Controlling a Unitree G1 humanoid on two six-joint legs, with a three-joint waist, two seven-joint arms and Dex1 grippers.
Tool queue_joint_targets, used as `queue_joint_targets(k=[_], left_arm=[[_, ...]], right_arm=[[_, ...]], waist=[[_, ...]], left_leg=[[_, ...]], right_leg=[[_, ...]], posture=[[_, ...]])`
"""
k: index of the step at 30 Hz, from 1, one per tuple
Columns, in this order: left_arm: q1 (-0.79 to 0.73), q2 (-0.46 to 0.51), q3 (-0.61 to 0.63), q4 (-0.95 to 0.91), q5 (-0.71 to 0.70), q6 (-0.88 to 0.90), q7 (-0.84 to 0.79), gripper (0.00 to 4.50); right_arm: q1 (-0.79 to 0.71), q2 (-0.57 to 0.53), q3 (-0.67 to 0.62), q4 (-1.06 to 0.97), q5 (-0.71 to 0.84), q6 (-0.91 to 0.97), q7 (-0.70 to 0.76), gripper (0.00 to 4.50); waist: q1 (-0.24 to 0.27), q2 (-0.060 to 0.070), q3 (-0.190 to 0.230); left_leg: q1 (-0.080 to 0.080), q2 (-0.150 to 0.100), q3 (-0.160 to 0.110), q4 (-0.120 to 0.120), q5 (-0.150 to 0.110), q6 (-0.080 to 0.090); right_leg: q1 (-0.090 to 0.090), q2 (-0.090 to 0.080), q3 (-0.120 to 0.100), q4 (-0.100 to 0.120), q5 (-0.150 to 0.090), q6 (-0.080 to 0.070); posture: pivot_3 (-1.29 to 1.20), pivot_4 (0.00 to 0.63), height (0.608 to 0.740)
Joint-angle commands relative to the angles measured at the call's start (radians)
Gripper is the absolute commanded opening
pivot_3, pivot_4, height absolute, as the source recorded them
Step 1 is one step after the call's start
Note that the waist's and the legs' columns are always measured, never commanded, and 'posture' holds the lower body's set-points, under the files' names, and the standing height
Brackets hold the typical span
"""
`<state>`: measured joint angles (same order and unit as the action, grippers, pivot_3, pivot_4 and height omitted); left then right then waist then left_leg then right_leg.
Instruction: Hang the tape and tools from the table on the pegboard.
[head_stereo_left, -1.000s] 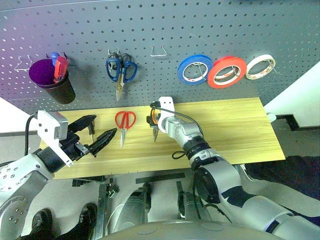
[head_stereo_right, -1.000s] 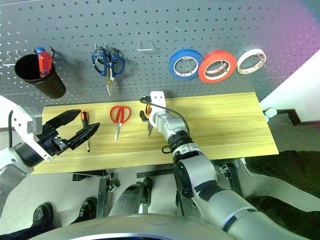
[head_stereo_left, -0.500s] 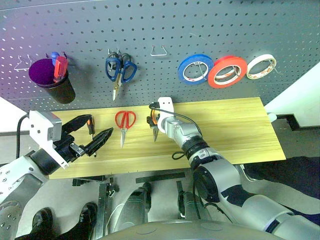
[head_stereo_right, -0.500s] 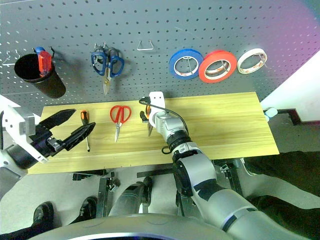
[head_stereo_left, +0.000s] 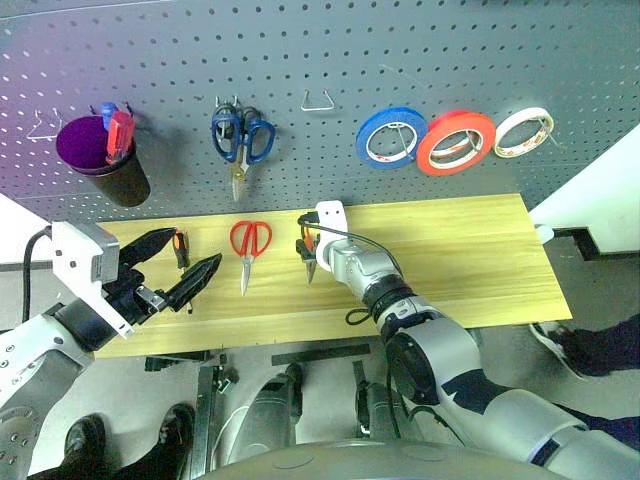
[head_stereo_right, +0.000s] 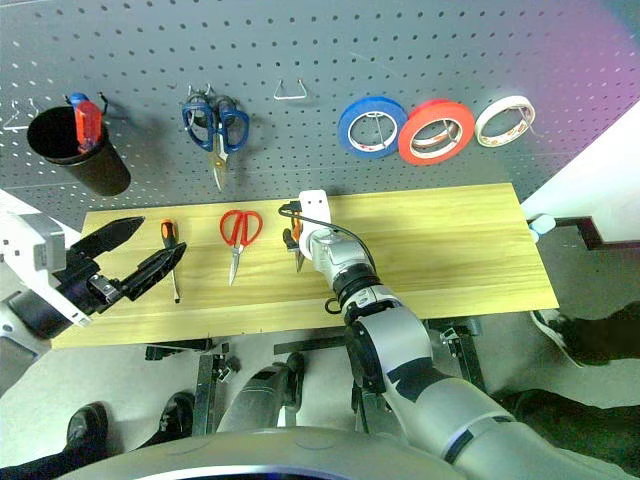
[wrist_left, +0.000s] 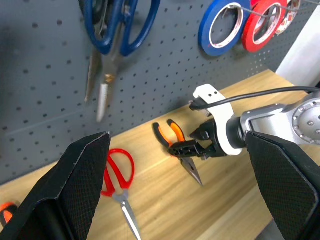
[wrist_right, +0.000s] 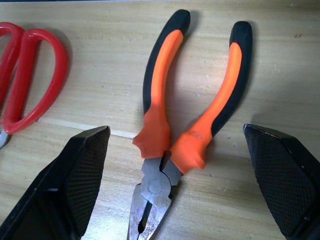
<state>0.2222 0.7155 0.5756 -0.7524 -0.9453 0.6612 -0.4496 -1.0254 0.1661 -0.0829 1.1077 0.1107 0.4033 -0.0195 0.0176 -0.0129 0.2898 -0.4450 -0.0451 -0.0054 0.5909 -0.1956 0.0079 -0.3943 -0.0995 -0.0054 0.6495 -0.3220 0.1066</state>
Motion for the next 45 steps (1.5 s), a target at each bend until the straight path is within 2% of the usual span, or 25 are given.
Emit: queue_joint_targets(k=[1,11,37,45], left_arm=[[0.002,0.004,0.032,-0.040,-0.012,-0.022,0.007,4.50],[0.002,0.010,0.029,-0.043,-0.020,-0.019,0.012,4.50],[0.003,0.010,0.014,-0.061,-0.038,-0.016,0.041,4.50],[0.009,0.008,0.018,-0.061,-0.041,-0.017,0.040,4.50]], right_arm=[[-0.040,0.069,-0.001,0.010,0.003,-0.026,-0.009,4.48],[-0.060,0.072,-0.021,0.049,0.014,-0.058,-0.034,4.48],[-0.075,0.075,-0.019,0.098,0.000,-0.101,-0.048,4.48],[-0.075,0.064,-0.036,0.102,0.007,-0.116,-0.046,2.05]], waist=[[0.001,0.000,0.003],[0.026,-0.001,0.009],[0.025,-0.004,0.019],[0.026,-0.005,0.023]], left_leg=[[0.000,0.000,0.000,0.000,0.000,0.000],[0.000,0.001,0.000,-0.002,0.003,-0.006],[-0.001,0.001,0.000,-0.005,0.005,-0.008],[-0.001,0.001,0.000,-0.005,0.005,-0.008]], right_leg=[[0.000,0.000,0.000,0.000,0.000,0.000],[-0.002,0.000,0.000,0.000,0.000,0.000],[-0.003,0.001,0.000,0.000,0.000,-0.001],[-0.003,0.001,0.000,0.000,0.000,-0.001]], posture=[[0.33,0.324,0.740],[0.33,0.332,0.740],[0.34,0.345,0.740],[0.34,0.348,0.740]])
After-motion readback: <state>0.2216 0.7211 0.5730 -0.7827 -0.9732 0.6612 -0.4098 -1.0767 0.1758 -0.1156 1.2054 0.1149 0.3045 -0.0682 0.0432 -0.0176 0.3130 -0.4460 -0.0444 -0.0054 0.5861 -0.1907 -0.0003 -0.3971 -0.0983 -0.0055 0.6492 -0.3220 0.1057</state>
